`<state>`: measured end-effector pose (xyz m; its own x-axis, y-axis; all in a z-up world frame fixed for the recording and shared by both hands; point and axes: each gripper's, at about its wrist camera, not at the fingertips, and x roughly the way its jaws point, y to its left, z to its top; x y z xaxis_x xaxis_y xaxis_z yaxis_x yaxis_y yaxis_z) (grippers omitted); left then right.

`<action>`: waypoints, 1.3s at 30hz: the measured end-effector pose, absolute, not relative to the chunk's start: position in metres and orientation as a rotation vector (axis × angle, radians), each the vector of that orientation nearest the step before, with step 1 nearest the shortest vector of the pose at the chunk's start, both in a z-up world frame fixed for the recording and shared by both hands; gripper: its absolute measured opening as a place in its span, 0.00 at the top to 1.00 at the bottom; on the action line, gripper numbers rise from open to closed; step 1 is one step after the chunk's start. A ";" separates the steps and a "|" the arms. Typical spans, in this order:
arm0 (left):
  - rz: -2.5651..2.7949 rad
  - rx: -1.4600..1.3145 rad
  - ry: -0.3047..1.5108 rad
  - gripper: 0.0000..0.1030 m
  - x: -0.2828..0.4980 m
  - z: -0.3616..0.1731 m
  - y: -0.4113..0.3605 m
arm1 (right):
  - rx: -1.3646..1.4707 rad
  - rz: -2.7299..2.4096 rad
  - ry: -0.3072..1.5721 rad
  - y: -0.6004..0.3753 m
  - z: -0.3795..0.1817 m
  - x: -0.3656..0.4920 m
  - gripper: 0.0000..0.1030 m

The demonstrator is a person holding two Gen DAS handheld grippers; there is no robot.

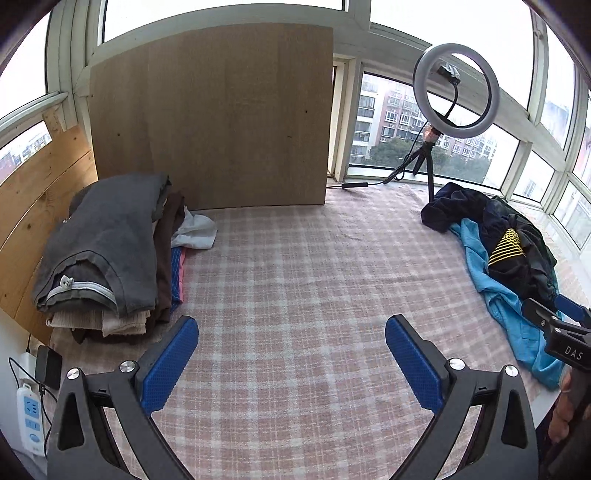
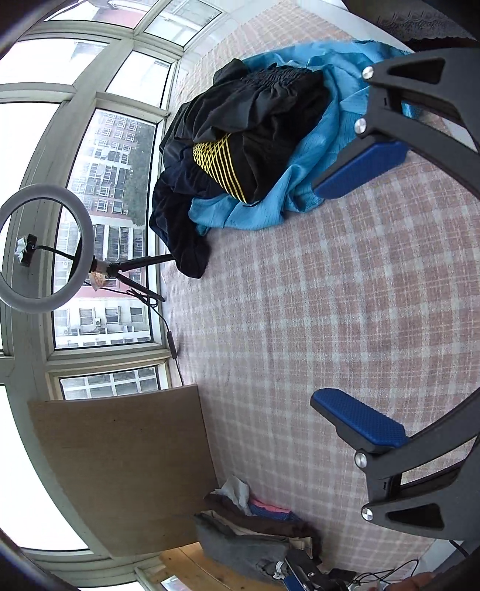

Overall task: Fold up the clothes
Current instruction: 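Reach the right gripper into the dark trousers pile and grasp the waistband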

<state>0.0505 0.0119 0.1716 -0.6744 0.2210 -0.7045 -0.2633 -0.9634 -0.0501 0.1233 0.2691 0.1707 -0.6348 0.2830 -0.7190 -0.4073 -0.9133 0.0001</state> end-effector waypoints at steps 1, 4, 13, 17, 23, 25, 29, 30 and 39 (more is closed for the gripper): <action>2.642 -1.082 0.098 0.01 0.053 0.174 0.018 | -1.058 2.515 0.240 0.274 0.173 0.128 0.00; 2.591 -1.037 0.129 0.01 0.061 0.179 0.038 | -1.019 2.475 0.262 0.284 0.178 0.145 0.00; 2.505 -0.994 0.190 0.01 0.073 0.190 0.083 | -0.939 2.339 0.359 0.350 0.177 0.204 0.00; 2.517 -0.996 0.187 0.01 0.072 0.193 0.098 | -0.922 2.273 0.450 0.403 0.166 0.229 0.00; 2.586 -1.030 0.155 0.01 0.065 0.192 0.129 | -0.940 2.250 0.544 0.493 0.139 0.242 0.00; 2.606 -1.053 0.137 0.01 0.064 0.191 0.143 | -0.977 2.280 0.592 0.521 0.130 0.239 0.00; 2.641 -1.071 0.155 0.01 0.068 0.191 0.178 | -1.021 2.351 0.637 0.566 0.118 0.229 0.01; 2.656 -1.070 0.163 0.01 0.070 0.192 0.186 | -1.025 2.364 0.634 0.575 0.117 0.226 0.01; 2.690 -1.154 0.182 0.01 0.077 0.190 0.237 | -1.238 2.539 0.702 0.614 0.095 0.185 0.05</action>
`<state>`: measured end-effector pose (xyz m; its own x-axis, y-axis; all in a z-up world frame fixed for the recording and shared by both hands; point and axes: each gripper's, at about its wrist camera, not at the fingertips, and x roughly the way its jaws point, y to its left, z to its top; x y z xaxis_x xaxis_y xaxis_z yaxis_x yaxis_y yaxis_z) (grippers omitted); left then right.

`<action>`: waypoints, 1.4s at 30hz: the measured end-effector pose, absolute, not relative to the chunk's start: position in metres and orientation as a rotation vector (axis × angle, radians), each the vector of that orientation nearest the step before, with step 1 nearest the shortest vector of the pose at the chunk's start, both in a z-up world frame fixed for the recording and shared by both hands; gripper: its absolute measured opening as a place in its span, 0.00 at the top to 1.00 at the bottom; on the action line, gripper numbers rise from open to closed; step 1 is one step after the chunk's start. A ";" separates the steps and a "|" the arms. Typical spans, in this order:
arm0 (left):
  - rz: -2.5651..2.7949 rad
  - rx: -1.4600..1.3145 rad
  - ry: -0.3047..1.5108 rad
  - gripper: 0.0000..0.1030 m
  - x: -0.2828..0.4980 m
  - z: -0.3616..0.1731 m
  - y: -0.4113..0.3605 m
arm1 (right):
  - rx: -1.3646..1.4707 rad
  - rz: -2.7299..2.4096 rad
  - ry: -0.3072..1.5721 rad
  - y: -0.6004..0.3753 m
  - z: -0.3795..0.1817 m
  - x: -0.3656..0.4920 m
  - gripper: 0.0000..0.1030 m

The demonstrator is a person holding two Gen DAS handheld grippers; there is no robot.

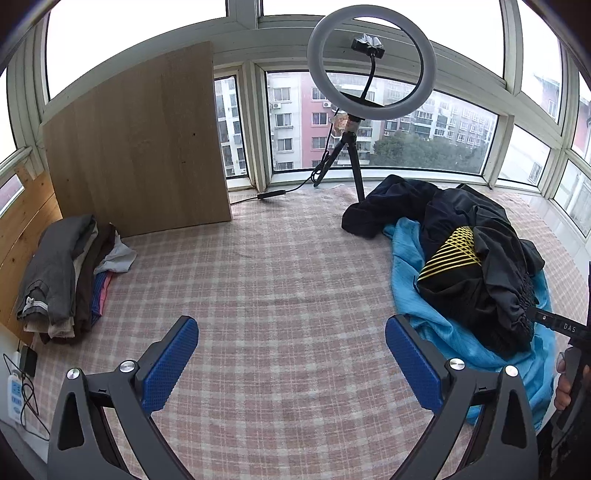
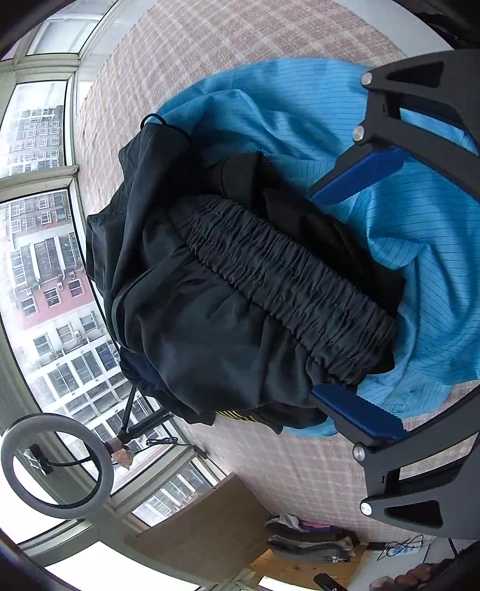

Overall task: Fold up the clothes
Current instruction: 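Reach the right gripper into the dark trousers pile and grasp the waistband, then pull the dark trousers out with the right gripper while the left gripper grasps the waistband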

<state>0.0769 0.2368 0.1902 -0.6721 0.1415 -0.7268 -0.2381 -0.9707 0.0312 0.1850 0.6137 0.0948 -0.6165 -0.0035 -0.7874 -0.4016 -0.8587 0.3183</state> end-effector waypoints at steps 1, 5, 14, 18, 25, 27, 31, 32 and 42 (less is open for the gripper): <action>2.691 -1.161 0.200 0.01 0.077 0.190 0.241 | -1.256 2.561 0.685 0.611 0.093 0.182 0.05; 2.679 -1.159 0.271 0.01 0.074 0.193 0.253 | -1.250 2.605 0.582 0.597 0.089 0.178 0.13; 2.642 -1.137 0.325 0.01 0.063 0.194 0.242 | -1.017 2.559 0.764 0.609 0.107 0.194 0.74; 2.665 -1.136 0.288 0.01 0.059 0.196 0.219 | -0.877 2.604 0.766 0.616 0.154 0.189 0.89; 2.742 -1.086 0.169 0.01 0.060 0.209 0.158 | -0.646 2.882 0.374 0.536 0.300 0.139 0.93; 2.772 -1.065 0.147 0.01 0.063 0.214 0.137 | -0.639 2.989 0.326 0.491 0.324 0.122 0.94; 2.848 -1.056 0.094 0.01 0.070 0.219 0.085 | -0.662 3.266 0.315 0.375 0.350 0.088 0.94; 2.868 -1.054 0.080 0.01 0.072 0.220 0.072 | -0.701 3.330 0.326 0.341 0.348 0.078 0.94; 2.935 -1.232 0.079 0.01 0.078 0.174 -0.019 | -1.582 3.292 0.036 0.195 0.209 0.061 0.70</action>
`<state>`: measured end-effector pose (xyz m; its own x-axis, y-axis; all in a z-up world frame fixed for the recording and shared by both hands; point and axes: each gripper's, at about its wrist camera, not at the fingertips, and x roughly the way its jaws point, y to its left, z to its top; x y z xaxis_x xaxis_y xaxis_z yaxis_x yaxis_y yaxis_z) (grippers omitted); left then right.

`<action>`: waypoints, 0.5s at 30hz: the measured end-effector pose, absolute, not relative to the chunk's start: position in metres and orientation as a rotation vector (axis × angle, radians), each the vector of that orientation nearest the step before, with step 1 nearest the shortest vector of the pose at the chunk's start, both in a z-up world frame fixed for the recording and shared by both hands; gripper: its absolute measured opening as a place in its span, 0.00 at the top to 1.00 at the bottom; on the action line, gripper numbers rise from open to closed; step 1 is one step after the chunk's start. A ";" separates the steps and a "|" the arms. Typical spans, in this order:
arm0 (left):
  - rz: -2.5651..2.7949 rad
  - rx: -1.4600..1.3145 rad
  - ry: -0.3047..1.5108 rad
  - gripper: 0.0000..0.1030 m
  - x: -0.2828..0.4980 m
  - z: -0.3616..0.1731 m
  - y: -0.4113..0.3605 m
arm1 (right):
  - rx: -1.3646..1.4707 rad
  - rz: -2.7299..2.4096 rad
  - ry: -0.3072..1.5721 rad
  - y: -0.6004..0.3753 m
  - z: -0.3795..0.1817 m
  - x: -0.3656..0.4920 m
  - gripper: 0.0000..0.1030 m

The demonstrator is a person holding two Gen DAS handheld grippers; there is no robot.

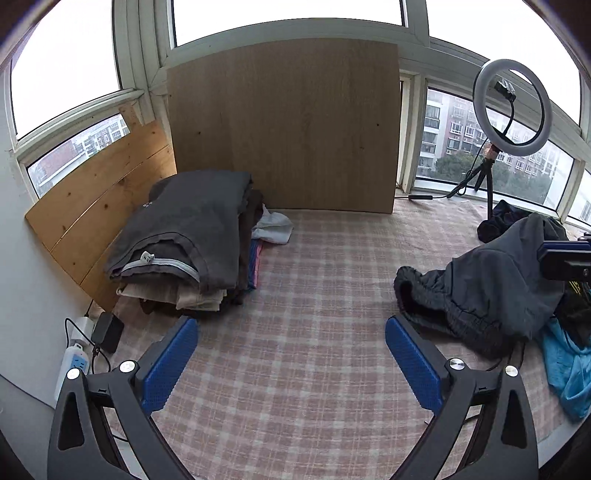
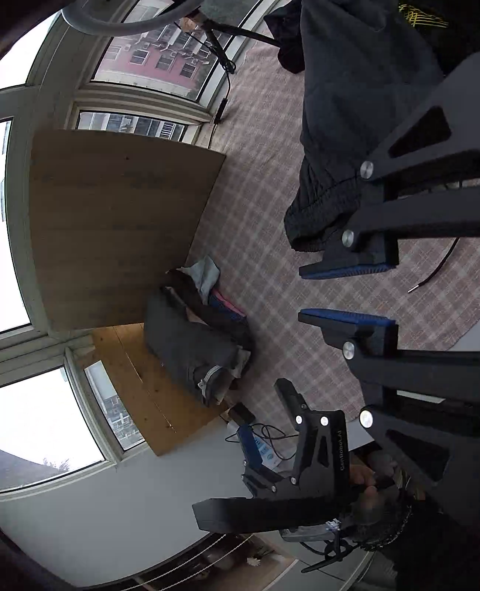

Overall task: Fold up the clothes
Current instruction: 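Pull the dark trousers out with the right gripper while the left gripper grasps the waistband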

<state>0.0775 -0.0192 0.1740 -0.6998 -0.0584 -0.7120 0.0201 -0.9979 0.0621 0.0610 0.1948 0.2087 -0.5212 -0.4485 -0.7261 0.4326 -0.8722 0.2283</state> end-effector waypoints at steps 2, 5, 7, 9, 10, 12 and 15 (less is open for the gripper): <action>-2.860 1.242 -0.084 0.01 0.075 0.159 -0.021 | 1.168 -2.454 -0.104 0.231 0.193 0.081 0.54; -2.897 1.318 -0.094 0.01 0.064 0.136 -0.009 | 1.296 -2.587 -0.142 0.280 0.160 0.094 0.52; -2.929 1.372 -0.081 0.01 0.053 0.122 0.005 | 1.382 -2.643 -0.179 0.307 0.138 0.100 0.52; -2.964 1.426 -0.059 0.01 0.040 0.110 0.021 | 1.441 -2.644 -0.236 0.322 0.117 0.102 0.52; -2.981 1.449 -0.053 0.01 0.033 0.105 0.029 | 1.452 -2.649 -0.245 0.325 0.107 0.101 0.52; -2.982 1.474 -0.090 0.02 0.016 0.096 0.046 | 1.490 -2.663 -0.204 0.325 0.088 0.098 0.52; -3.009 1.479 -0.254 0.09 -0.003 0.088 0.072 | 1.553 -2.623 -0.222 0.324 0.063 0.091 0.52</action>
<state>-0.0033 0.0716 0.0884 -0.5934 0.1307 -0.7943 -0.2620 -0.9644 0.0370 0.0908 0.3238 0.0633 -0.4806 -0.1467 -0.8646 -0.0005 -0.9859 0.1676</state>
